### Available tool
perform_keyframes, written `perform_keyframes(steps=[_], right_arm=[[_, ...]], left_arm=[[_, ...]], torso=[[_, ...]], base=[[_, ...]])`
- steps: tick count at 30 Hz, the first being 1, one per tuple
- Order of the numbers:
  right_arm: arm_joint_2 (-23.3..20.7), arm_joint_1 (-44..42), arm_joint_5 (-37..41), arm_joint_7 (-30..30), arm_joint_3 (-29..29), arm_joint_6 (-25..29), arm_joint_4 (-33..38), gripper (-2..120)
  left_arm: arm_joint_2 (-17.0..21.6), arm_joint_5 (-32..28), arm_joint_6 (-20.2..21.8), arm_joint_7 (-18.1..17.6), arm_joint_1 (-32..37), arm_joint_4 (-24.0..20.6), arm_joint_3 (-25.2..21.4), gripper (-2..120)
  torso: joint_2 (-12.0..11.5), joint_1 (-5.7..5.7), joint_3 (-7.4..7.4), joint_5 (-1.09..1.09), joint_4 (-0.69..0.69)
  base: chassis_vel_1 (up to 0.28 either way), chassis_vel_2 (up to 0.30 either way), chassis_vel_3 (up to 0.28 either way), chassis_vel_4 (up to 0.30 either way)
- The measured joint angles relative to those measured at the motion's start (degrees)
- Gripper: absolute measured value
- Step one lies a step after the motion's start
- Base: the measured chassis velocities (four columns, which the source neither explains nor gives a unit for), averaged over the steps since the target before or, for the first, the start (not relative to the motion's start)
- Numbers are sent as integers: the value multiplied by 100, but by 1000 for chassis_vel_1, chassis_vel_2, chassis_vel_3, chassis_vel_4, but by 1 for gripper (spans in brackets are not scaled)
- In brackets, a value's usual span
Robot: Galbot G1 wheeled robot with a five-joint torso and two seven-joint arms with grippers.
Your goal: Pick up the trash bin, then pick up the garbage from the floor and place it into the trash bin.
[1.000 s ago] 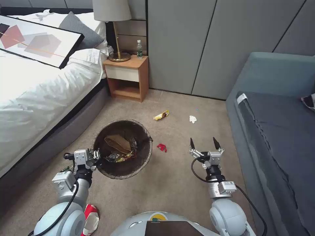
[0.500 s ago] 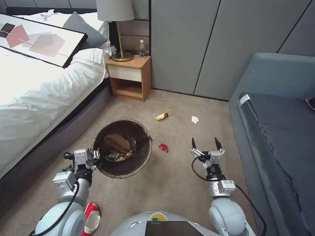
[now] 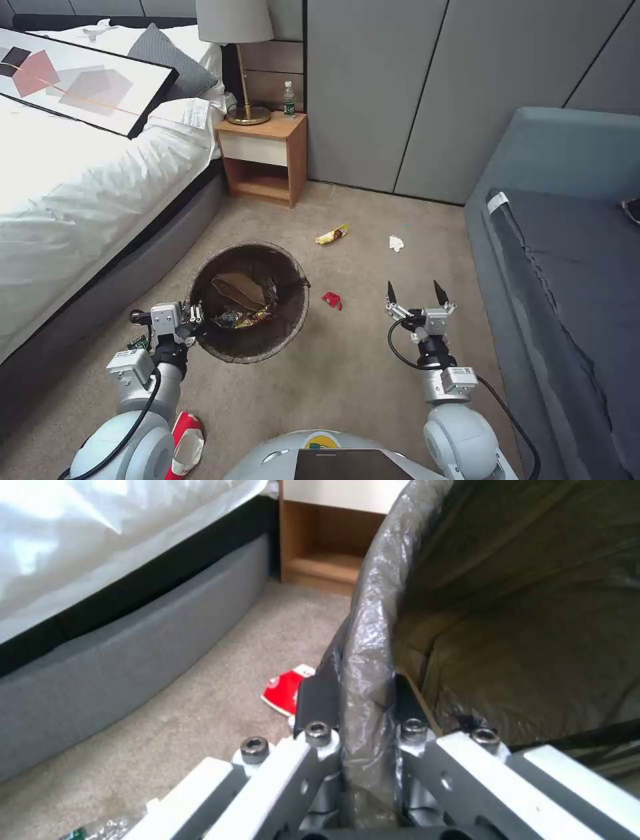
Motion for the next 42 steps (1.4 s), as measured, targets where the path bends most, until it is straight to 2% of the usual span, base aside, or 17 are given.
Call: perform_keyframes(steps=[14,42], right_arm=[[-2,-1,1,0,-8,8,-20,100],[27,3,-23,-13,-11,72,-48,100]], left_arm=[[-3,4,-26,5,6,-12,-12,2],[-5,0,-47,1,-17,18,-12,2]], torso=[[0,0,0,0,1],[0,0,0,-1,0]], base=[[-11,11,12,-5],[-76,73,73,-65]])
